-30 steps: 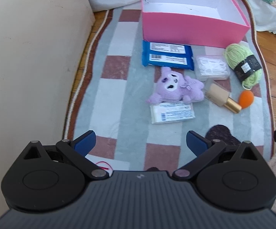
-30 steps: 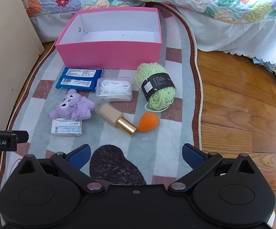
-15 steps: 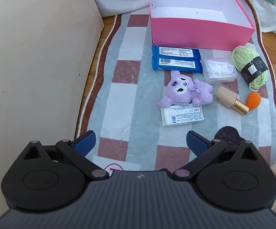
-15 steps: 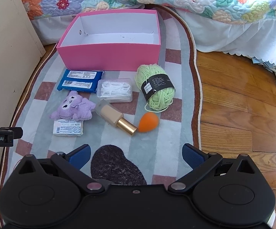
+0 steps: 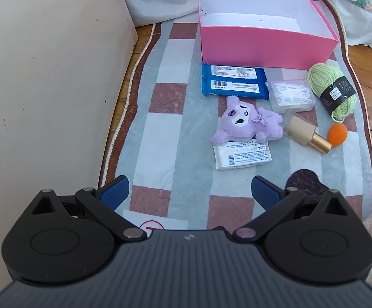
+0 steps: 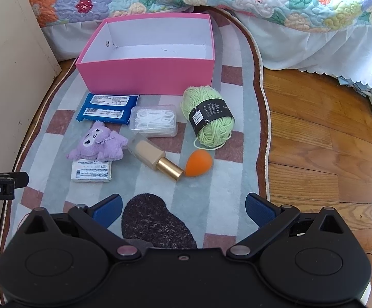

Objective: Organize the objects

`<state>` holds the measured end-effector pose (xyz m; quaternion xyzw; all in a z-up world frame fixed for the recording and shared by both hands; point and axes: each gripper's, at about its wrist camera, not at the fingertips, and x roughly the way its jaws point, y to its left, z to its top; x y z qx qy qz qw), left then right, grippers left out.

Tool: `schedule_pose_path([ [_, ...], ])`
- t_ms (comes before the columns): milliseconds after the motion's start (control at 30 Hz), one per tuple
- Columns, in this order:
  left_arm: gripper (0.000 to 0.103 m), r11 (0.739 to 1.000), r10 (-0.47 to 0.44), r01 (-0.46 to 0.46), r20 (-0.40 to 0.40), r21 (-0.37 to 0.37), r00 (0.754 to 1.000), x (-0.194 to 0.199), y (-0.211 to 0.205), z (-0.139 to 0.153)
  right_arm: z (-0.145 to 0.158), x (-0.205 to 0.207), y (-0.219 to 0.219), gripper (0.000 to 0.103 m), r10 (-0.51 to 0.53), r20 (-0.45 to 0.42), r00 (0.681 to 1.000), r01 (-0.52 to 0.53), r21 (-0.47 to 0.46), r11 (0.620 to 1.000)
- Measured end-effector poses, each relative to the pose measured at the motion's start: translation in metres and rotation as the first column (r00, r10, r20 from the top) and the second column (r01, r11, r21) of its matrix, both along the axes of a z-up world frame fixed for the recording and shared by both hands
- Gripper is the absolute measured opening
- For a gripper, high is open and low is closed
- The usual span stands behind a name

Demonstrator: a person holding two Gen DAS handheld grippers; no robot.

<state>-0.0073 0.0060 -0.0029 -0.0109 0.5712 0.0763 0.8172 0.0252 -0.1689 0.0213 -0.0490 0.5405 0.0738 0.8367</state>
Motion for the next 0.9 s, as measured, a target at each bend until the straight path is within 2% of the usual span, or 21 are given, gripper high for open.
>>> schedule_pose_path([
  [567,0.103,1.0,0.008,-0.008,0.006,-0.022,1.0,-0.0019,-0.0003,-0.0024,-0.0051,-0.0012,0.0019,0.103,-0.002,-0.021,1.0,0.002,-0.023,1.0],
  [900,0.103,1.0,0.012,-0.012,-0.002,-0.01,1.0,-0.0025,-0.0008,-0.005,-0.0075,-0.0005,0.0029,0.103,-0.003,-0.03,1.0,0.002,-0.025,1.0],
])
